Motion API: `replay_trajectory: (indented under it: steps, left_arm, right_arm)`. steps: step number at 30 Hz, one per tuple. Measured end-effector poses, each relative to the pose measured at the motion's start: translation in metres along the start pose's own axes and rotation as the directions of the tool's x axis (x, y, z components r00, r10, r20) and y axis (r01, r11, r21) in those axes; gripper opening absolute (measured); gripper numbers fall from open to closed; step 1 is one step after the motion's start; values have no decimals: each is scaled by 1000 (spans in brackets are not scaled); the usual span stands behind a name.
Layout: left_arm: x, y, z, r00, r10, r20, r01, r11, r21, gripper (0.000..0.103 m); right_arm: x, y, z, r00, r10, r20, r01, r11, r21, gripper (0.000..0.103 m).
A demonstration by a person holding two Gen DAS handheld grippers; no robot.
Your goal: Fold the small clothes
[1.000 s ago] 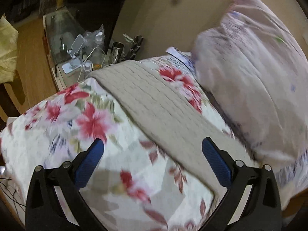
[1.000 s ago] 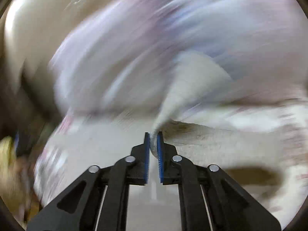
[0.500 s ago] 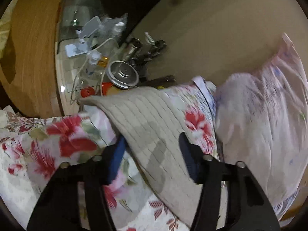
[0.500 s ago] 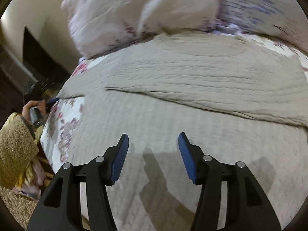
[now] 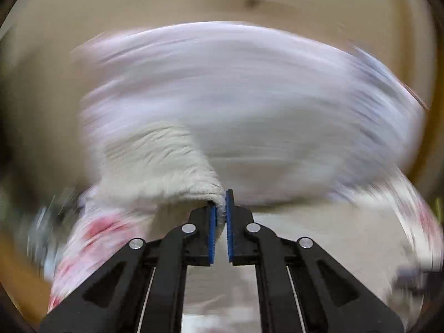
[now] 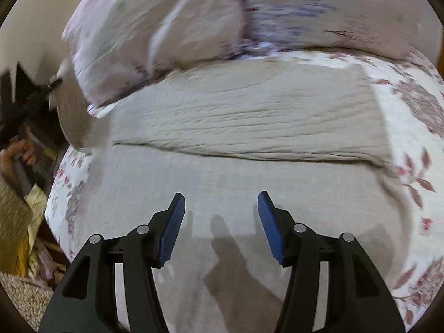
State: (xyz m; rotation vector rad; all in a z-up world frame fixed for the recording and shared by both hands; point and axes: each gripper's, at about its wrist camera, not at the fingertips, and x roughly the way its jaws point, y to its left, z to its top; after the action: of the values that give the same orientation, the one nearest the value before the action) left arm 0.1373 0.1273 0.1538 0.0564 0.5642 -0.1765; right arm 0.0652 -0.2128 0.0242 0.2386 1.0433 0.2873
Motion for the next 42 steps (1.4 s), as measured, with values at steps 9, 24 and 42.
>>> replay_trajectory:
  steps: [9,24,42]
  left_arm:
    - [8,-102,-90,951,-1,-311,48,989,143,68]
    - [-113,-30,-229,840,-232,-491,-13,895,-445,46]
    - [0,15,-64,957,-226,-181,105,854,-510,17]
  right_arm:
    - [-51,-92,-31,997,-79,18,73,975,209,59]
    - [-62,-133,-139,902,408,-140,-292,817,498,9]
    - [-36,-148,79,865,387,321,-500,722,478,13]
